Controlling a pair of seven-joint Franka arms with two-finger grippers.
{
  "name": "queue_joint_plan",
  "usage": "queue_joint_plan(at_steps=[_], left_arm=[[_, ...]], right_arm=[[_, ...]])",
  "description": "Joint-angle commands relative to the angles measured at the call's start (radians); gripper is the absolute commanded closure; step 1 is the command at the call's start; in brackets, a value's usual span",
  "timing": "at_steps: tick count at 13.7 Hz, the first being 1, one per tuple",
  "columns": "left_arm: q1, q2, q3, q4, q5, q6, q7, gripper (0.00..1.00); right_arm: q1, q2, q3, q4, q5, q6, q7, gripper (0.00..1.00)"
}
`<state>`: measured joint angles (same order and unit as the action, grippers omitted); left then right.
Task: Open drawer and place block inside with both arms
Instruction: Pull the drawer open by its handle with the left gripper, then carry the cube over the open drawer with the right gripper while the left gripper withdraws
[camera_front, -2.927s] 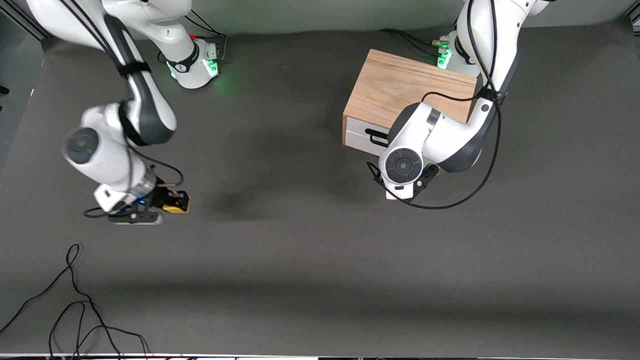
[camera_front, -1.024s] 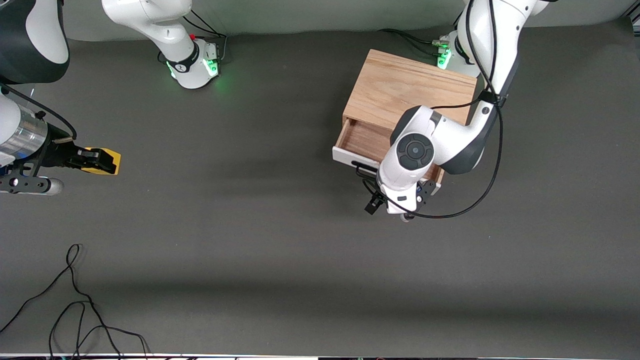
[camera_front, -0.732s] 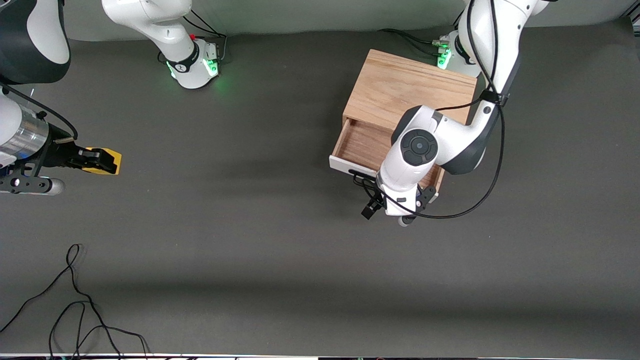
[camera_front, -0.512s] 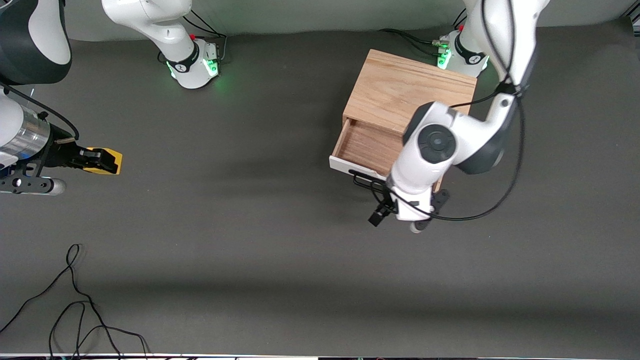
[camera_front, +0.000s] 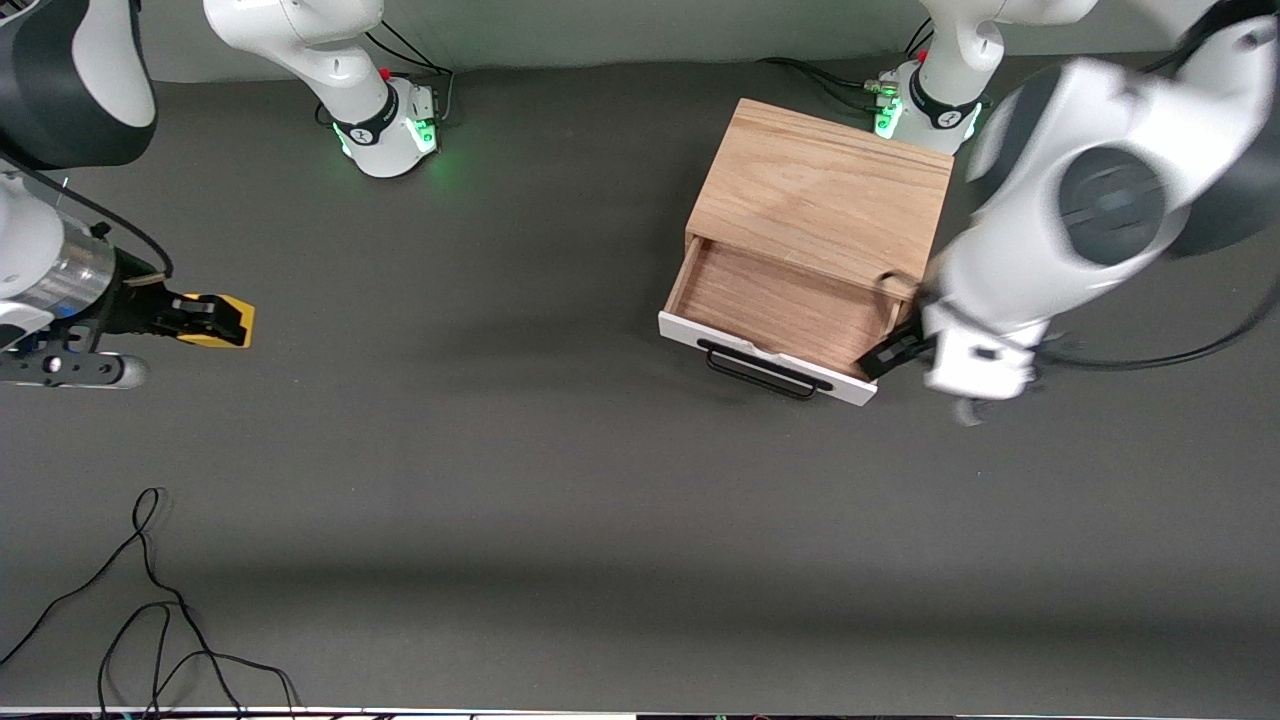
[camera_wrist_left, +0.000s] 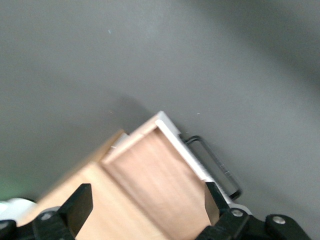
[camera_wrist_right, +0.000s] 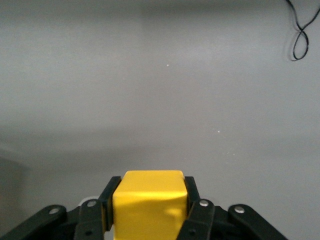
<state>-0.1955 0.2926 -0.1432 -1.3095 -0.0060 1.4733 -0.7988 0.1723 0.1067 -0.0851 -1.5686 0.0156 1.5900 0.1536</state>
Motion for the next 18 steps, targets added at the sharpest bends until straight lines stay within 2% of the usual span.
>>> queue_joint_plan(at_steps=[1, 3, 4, 11, 13, 16, 18], left_arm=[[0.105, -0.055, -0.004, -0.001, 0.008, -0.079, 0.345, 0.00], [0.159, -0.075, -0.003, -0.004, 0.015, -0.105, 0.615, 0.00], [0.171, -0.076, -0.003, -0.004, 0.046, -0.107, 0.682, 0.00], [0.169, -0.085, -0.006, -0.027, 0.072, -0.114, 0.673, 0.00], [0.174, -0.087, -0.003, -0.031, 0.072, -0.116, 0.675, 0.00], [0.194, -0.087, -0.003, -0.033, 0.074, -0.116, 0.688, 0.00], [0.192, -0.137, -0.003, -0.092, 0.074, -0.079, 0.687, 0.00]], right_arm=[[0.061, -0.013, -0.007, -0.005, 0.033, -0.001, 0.059, 0.71], [0.102, -0.013, -0.007, -0.005, 0.053, 0.013, 0.110, 0.71], [0.133, -0.012, -0.007, -0.005, 0.056, 0.021, 0.145, 0.71], [0.429, 0.069, -0.005, 0.027, 0.055, 0.146, 0.582, 0.72], [0.521, 0.154, -0.005, 0.100, 0.052, 0.171, 0.738, 0.72], [0.628, 0.333, -0.005, 0.293, 0.044, 0.173, 0.955, 0.72], [0.692, 0.451, -0.005, 0.419, 0.040, 0.174, 1.072, 0.73]])
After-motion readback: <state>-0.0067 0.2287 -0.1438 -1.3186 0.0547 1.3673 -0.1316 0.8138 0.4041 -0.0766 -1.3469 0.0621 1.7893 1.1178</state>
